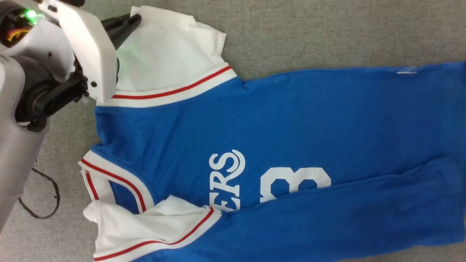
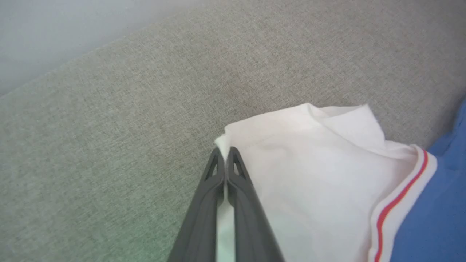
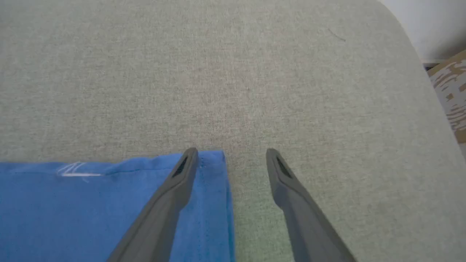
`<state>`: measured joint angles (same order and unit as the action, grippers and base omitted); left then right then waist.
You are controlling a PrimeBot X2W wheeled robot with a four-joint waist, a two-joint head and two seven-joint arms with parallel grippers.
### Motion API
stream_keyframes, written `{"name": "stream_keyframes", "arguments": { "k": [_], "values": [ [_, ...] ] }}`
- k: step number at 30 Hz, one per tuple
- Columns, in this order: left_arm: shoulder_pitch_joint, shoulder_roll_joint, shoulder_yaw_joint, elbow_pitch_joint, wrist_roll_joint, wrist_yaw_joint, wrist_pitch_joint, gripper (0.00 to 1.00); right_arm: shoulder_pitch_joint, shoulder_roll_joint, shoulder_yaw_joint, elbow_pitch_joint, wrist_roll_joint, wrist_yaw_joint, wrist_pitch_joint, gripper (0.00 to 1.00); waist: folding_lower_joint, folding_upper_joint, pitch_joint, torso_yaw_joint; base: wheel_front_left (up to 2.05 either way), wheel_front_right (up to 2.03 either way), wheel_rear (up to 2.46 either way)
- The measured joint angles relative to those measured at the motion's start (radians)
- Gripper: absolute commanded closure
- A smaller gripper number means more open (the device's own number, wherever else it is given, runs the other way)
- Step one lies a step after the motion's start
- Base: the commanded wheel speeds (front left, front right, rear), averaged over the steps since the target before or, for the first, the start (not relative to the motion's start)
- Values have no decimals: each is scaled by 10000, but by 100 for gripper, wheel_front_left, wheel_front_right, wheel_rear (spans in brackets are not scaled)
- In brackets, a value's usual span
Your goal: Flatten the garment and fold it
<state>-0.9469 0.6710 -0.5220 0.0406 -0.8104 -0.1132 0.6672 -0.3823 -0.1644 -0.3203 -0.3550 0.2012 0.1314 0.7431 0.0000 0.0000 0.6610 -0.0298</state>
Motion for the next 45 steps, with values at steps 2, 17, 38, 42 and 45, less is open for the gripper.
{"name": "stream_keyframes", "arguments": {
  "k": [2,17,38,42,45],
  "values": [
    [0,-4,-10,-29,0,12,4,100,-22,77,-67,288,215,0,585,0,0,0,62,35,0,0,0],
    [39,-6,167,-245,-75,117,-502,100,-335,309,-140,454,608,2,1611,100,0,0,166,173,0,0,0],
    [5317,1438,1906,-3985,-901,765,-4050,100,2196,351,-566,-132,1996,2,-178,100,-2,0,-1698,468,0,0,0],
    [6952,1743,2100,-4535,-1298,1135,-4226,100,2909,527,-757,-353,2251,2,-234,100,-2,0,-2116,573,0,0,0],
    [8104,1887,2178,-4765,-1536,1342,-4334,100,3413,637,-899,-485,2431,2,-222,100,-3,0,-2375,657,0,0,0]
  ]
}}
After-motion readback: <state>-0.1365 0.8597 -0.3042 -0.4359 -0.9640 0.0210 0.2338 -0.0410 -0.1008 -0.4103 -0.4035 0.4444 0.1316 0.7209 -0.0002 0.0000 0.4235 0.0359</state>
